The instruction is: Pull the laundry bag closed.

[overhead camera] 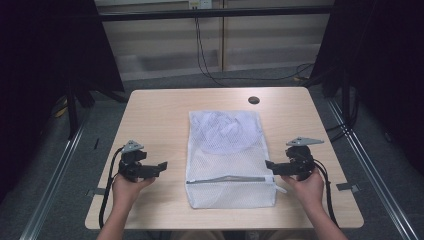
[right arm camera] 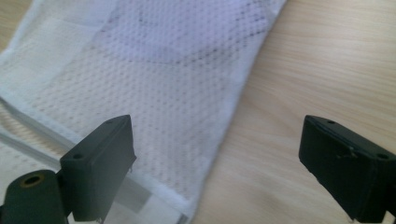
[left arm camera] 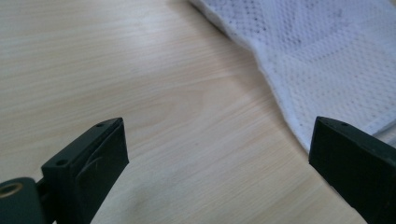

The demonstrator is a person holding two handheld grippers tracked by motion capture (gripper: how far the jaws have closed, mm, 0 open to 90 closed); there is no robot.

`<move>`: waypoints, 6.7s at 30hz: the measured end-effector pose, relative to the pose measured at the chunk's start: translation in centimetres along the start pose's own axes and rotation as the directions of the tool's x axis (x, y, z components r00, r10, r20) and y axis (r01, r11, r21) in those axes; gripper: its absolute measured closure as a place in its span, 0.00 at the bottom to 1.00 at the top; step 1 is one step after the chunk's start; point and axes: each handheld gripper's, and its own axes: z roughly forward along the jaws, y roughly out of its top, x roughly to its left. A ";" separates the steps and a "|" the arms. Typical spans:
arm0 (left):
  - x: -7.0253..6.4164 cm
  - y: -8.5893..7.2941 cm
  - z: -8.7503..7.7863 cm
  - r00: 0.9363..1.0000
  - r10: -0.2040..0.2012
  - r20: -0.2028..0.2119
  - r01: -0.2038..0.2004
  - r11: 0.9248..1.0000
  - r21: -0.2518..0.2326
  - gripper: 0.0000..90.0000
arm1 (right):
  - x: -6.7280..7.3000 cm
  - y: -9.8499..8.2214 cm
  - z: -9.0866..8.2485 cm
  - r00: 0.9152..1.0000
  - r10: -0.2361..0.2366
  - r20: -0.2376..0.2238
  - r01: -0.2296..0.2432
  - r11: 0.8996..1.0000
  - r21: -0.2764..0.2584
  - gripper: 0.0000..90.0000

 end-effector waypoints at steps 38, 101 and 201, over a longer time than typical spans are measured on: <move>-0.5 0.3 -1.2 0.997 -0.008 0.070 0.008 1.000 -0.004 0.07 | 9.7 3.4 4.8 0.982 -0.079 -0.171 0.097 0.990 0.100 0.19; -1.1 0.8 -1.5 0.995 0.040 0.087 -0.040 0.999 -0.004 0.12 | 16.1 4.7 8.6 0.945 -0.032 -0.326 0.079 0.988 0.133 0.37; -1.0 0.6 -1.6 0.996 0.037 0.080 -0.037 0.999 0.004 0.13 | 19.3 4.4 12.6 0.892 0.100 -0.440 0.028 0.961 0.275 0.83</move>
